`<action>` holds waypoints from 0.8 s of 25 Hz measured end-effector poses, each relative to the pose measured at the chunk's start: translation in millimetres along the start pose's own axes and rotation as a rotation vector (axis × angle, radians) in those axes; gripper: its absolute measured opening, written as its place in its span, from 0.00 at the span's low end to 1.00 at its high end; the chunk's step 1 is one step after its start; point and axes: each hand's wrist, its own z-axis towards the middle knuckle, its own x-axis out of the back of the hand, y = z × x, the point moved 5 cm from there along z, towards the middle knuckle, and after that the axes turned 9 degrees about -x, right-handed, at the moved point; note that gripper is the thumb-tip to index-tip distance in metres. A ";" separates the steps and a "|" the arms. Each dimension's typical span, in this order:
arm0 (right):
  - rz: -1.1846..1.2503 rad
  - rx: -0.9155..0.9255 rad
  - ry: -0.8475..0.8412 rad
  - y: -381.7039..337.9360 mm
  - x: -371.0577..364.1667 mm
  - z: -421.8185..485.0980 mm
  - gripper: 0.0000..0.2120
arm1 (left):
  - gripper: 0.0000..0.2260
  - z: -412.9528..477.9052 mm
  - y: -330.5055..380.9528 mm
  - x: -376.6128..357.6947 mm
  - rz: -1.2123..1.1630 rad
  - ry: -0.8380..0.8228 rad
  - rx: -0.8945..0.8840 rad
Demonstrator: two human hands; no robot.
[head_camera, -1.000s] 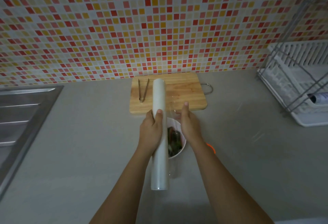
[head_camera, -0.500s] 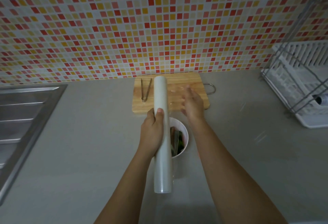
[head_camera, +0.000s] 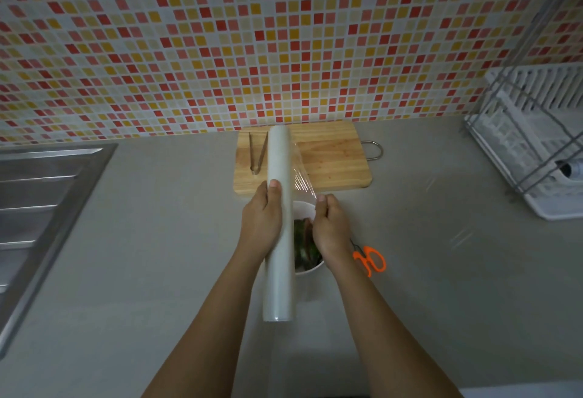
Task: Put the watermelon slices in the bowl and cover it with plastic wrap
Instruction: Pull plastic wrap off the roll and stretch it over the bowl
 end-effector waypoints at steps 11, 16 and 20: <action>-0.058 -0.065 0.030 25.3 14.9 12.8 0.14 | 0.15 -8.0 -28.5 -15.1 -0.168 -0.091 0.210; -0.033 -0.120 0.026 42.1 21.8 18.7 0.12 | 0.30 -10.4 -30.0 -22.3 -0.284 -0.128 0.332; -0.029 -0.136 -0.011 52.3 15.6 22.6 0.12 | 0.27 -11.9 -32.1 -23.1 -0.177 -0.119 0.263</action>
